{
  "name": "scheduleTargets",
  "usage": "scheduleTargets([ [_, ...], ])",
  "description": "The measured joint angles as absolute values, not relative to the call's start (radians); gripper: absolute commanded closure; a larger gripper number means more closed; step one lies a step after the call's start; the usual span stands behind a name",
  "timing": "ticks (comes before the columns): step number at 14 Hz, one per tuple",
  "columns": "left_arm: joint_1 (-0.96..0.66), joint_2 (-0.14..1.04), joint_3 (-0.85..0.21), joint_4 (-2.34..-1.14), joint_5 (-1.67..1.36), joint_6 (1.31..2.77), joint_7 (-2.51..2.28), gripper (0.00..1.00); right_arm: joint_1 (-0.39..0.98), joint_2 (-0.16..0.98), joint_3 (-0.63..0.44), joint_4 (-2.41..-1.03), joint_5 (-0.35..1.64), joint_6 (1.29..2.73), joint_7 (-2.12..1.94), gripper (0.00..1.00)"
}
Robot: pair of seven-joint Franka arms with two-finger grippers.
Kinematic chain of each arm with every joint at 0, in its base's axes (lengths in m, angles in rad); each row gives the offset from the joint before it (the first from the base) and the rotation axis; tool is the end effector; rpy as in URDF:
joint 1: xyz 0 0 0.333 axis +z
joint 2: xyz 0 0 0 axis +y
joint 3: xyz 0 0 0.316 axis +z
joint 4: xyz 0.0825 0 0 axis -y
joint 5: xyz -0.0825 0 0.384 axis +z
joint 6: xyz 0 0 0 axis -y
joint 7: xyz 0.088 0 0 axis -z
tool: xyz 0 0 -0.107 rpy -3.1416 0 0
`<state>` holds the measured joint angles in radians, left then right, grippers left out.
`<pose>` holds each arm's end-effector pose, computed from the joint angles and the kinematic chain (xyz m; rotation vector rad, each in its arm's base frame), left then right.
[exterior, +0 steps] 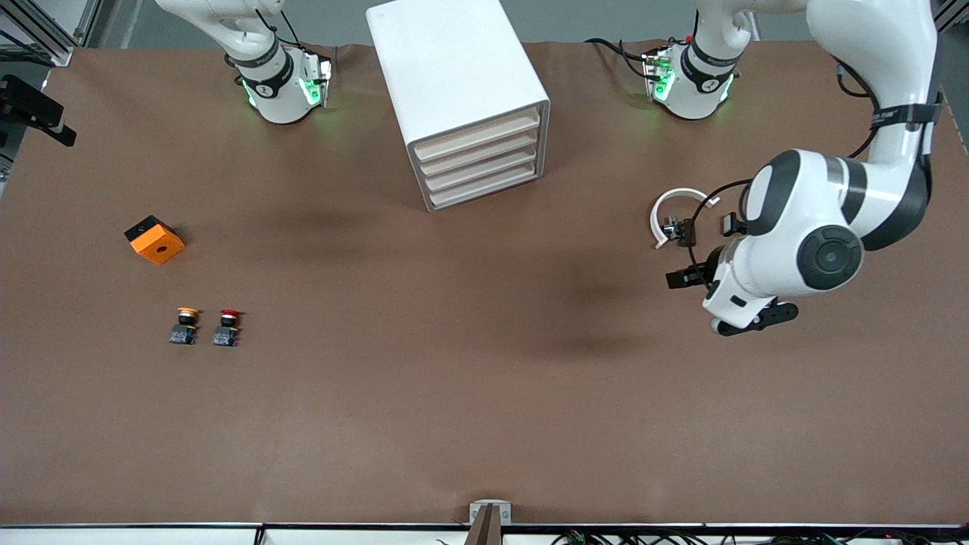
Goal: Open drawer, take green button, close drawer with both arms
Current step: 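Reach the left gripper to the white drawer and grip its front edge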
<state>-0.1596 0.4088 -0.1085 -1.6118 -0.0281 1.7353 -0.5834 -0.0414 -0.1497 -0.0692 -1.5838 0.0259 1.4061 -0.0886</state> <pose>0.6157 -0.1642 0.3715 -3.0170 -0.4971 0.4419 0.4857 -0.0541 0.6823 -3.1027 0.0267 0.0382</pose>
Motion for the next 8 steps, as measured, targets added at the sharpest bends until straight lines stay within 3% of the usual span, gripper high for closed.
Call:
scheduleTargets([
  [8, -0.274, 0.662, -0.117, -1.460, -0.245, 1.736, -1.397, 0.00, -0.041, -0.150, -0.070, -1.584, 0.026, 1.406, -0.089, 0.00],
])
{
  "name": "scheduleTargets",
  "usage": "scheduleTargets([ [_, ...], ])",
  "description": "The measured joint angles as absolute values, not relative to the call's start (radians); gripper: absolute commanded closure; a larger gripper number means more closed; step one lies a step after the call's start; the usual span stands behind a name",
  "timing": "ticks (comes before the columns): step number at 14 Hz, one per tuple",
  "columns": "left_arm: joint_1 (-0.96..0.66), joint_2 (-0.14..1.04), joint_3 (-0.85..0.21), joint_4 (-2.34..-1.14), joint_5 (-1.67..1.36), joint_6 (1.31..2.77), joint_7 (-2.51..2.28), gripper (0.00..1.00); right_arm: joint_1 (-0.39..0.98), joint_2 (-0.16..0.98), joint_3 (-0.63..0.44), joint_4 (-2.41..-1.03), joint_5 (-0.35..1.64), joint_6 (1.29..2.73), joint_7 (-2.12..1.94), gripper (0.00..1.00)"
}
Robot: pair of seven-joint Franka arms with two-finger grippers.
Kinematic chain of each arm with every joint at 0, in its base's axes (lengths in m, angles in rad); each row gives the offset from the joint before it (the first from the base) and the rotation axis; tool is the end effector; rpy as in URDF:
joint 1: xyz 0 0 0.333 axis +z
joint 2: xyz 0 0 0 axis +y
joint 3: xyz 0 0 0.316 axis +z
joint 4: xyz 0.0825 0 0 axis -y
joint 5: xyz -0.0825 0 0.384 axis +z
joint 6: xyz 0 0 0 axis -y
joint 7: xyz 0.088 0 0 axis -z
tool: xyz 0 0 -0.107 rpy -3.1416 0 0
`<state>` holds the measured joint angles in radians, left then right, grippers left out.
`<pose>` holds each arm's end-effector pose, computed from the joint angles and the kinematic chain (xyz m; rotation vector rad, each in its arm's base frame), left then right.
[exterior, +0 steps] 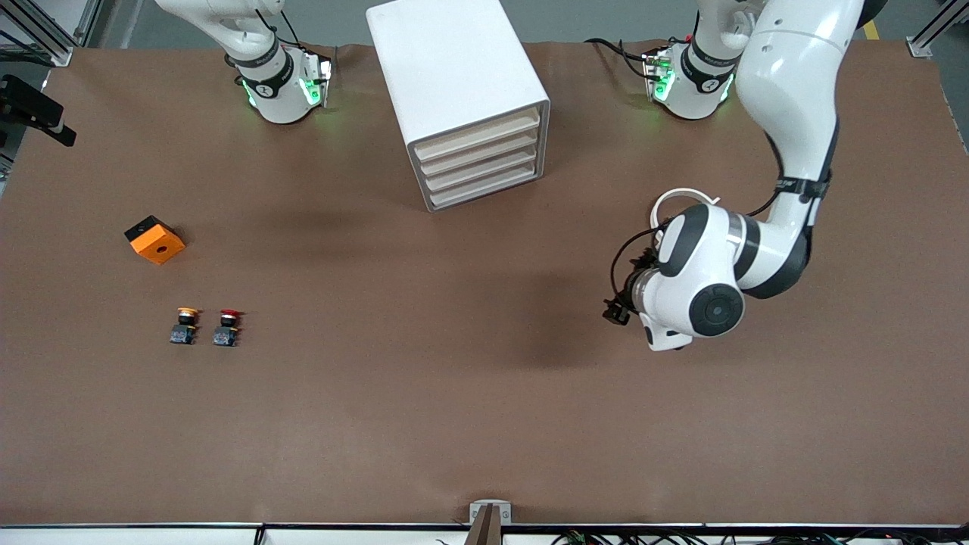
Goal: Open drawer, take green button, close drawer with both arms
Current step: 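Reach the left gripper to the white drawer and grip its front edge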
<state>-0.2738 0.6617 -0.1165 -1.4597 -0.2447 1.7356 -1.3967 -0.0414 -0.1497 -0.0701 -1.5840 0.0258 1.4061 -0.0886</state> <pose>0.6186 -0.2652 0.2750 -2.5131 -1.5487 0.7179 0.4857 -0.0545 0.6822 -3.1026 0.0281 0.0385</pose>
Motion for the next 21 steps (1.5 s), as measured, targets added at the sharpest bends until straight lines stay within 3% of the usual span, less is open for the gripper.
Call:
scheduleTargets([
  [4, -0.274, 0.748, -0.132, -1.454, -0.493, 1.699, -1.679, 0.00, -0.041, -0.150, -0.071, -1.584, 0.026, 1.406, -0.089, 0.00],
  [15, -0.349, 0.903, -0.198, -1.451, -0.660, 1.455, -2.046, 0.00, -0.041, -0.150, -0.071, -1.584, 0.026, 1.406, -0.089, 0.00],
  [17, -0.357, 0.910, -0.207, -1.453, -0.668, 1.410, -2.075, 0.12, -0.041, -0.150, -0.071, -1.584, 0.026, 1.406, -0.089, 0.00],
  [19, -0.362, 0.915, -0.208, -1.457, -0.690, 1.372, -2.082, 0.35, -0.041, -0.150, -0.071, -1.584, 0.026, 1.406, -0.089, 0.00],
  [21, -0.362, 0.918, -0.208, -1.459, -0.695, 1.359, -2.082, 0.46, -0.041, -0.150, -0.071, -1.584, 0.026, 1.406, -0.089, 0.00],
])
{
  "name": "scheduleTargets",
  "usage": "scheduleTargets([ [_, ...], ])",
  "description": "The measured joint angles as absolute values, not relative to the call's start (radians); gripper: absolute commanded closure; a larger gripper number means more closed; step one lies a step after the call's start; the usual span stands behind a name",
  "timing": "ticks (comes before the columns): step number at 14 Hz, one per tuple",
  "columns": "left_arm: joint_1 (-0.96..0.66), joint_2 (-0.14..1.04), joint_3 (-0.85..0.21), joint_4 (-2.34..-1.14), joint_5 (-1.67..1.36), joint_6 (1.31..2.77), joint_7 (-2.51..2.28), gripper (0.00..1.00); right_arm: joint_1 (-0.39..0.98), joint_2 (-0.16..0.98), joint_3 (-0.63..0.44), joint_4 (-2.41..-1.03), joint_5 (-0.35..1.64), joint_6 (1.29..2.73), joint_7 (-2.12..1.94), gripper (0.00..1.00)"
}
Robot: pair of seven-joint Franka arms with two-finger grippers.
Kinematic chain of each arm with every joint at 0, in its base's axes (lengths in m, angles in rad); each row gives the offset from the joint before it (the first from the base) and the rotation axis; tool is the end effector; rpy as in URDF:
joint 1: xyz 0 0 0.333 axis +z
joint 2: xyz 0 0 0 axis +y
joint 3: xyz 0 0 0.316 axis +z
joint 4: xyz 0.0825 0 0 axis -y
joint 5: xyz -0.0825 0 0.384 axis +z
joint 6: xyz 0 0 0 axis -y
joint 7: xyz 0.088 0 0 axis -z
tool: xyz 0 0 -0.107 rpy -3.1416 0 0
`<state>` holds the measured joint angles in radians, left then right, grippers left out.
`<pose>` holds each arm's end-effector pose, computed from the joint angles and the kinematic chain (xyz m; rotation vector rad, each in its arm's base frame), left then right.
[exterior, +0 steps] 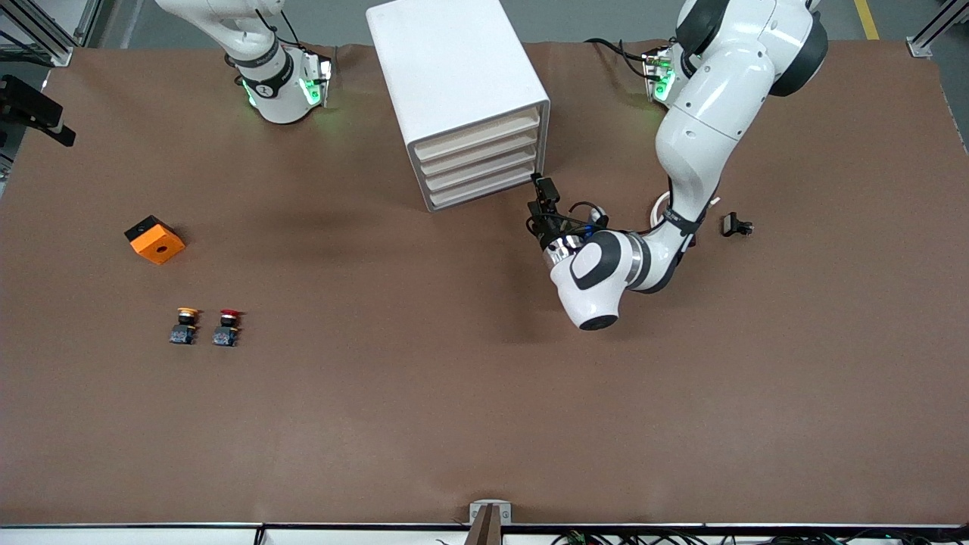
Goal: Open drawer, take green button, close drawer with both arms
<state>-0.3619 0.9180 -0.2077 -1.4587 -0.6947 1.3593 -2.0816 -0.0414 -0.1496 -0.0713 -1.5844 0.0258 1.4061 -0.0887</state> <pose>0.4818 -0.3814 0.1501 -1.3391 -1.5939 1.3235 0.4856 -0.0552 0.6820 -3.1024 0.0298 0.0392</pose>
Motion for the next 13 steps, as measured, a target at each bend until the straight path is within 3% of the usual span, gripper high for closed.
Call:
scheduleTargets([
  [3, -0.364, 0.921, -0.208, -1.464, -0.695, 1.356, -2.082, 0.53, -0.041, -0.150, -0.071, -1.584, 0.026, 1.406, -0.089, 0.00],
  [13, -0.412, 0.947, -0.220, -1.498, -0.703, 1.352, -2.082, 0.53, -0.041, -0.150, -0.071, -1.584, 0.026, 1.404, -0.089, 0.00],
])
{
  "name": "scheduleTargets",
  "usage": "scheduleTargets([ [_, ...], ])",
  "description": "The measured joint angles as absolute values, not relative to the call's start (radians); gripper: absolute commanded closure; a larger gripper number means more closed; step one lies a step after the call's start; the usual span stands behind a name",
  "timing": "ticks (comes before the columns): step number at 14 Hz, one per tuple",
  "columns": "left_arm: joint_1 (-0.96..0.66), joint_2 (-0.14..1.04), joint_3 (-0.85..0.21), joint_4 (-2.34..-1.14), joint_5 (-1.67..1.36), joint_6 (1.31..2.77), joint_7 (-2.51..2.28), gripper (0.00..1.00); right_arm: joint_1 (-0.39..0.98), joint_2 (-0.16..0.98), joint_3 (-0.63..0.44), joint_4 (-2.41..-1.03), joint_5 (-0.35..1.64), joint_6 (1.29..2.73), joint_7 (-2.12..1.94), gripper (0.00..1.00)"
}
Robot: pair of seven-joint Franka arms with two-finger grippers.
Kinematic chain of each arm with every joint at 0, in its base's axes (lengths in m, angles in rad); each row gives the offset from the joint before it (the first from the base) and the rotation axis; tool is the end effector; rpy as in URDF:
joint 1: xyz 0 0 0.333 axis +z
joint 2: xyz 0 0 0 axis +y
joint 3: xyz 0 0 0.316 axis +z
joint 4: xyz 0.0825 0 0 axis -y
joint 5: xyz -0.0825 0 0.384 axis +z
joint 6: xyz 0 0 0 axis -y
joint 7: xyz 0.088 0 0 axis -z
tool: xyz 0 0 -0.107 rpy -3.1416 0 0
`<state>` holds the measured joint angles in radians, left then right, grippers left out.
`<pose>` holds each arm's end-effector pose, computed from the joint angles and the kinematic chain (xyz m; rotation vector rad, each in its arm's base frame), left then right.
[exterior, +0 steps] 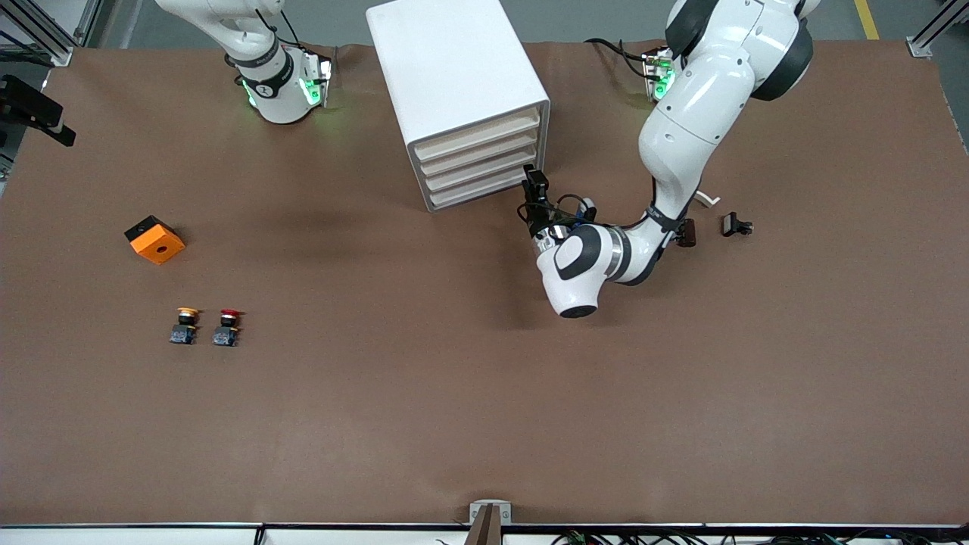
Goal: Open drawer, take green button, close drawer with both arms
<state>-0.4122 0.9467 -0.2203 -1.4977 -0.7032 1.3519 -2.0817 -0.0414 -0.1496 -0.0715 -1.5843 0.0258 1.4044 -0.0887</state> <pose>0.4399 -0.4036 0.1253 -1.3052 -1.4982 1.3054 0.4854 -0.0553 0.6819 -3.1021 0.0300 0.0417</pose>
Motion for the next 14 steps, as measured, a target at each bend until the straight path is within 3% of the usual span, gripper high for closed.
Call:
scheduleTargets([
  [8, -0.444, 0.947, -0.243, -1.534, -0.705, 1.338, -2.086, 0.53, -0.041, -0.149, -0.074, -1.584, 0.026, 1.403, -0.088, 0.00],
  [14, -0.470, 0.955, -0.243, -1.557, -0.705, 1.343, -2.088, 0.94, -0.051, -0.131, -0.078, -1.587, 0.025, 1.401, -0.088, 0.00],
])
